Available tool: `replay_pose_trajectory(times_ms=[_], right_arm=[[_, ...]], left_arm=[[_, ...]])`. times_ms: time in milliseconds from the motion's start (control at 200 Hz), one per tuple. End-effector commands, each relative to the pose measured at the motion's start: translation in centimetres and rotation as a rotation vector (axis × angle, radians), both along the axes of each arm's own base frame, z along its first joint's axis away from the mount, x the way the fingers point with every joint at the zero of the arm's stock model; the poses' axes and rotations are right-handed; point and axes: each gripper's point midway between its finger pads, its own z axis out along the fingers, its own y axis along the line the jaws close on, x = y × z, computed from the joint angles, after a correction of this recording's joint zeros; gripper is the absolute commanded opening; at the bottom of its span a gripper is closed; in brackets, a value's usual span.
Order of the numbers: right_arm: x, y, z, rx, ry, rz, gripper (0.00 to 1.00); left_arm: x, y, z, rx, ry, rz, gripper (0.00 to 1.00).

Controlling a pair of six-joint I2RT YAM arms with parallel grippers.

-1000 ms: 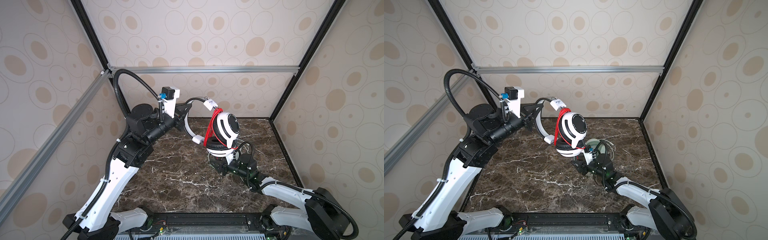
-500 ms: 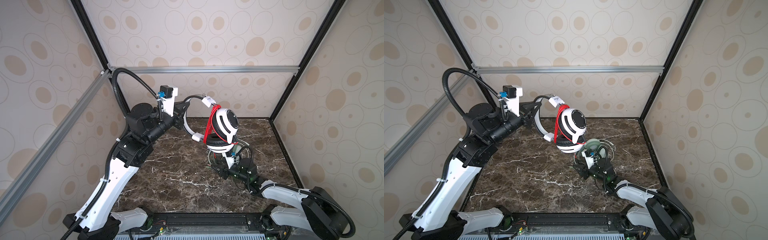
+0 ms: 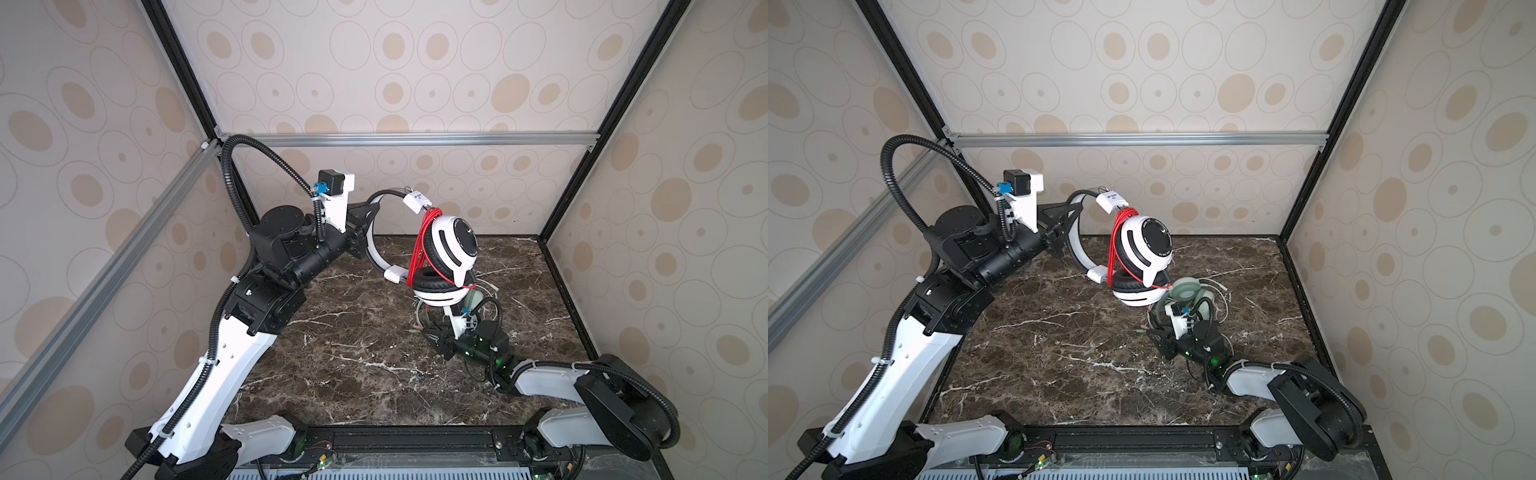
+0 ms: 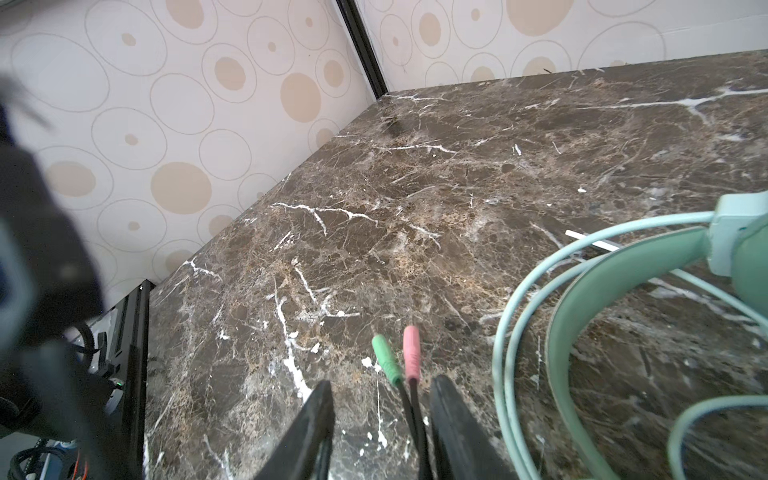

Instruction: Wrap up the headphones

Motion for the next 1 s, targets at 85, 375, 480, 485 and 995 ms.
replay_pose_trajectory(times_ms=[85, 375, 480, 485, 995], right_arm=[[1.2, -0.4, 1.6, 0.105, -0.034, -0.074, 0.38], [2.7, 0.0, 1.6, 0.205, -0.004, -0.114, 0.35], [3.0, 0.1, 1.2, 0.236, 0.019, -0.126, 0.32], [3.0, 0.1, 1.2, 0.237, 0.019, -0.128, 0.32], [3.2, -0.2, 0.6, 0.236, 0.019, -0.149, 0.08]], left_arm=[[-2.3, 0.9, 5.2, -0.132, -0.094, -0.029, 0.0], [-2.7, 0.9, 5.5, -0.144, -0.095, -0.043, 0.0], [-2.8, 1.0, 5.7, -0.15, -0.098, -0.045, 0.0], [-2.8, 1.0, 5.7, -0.149, -0.098, -0.045, 0.0], [-2.7, 1.2, 5.7, -0.169, -0.091, -0.035, 0.0]])
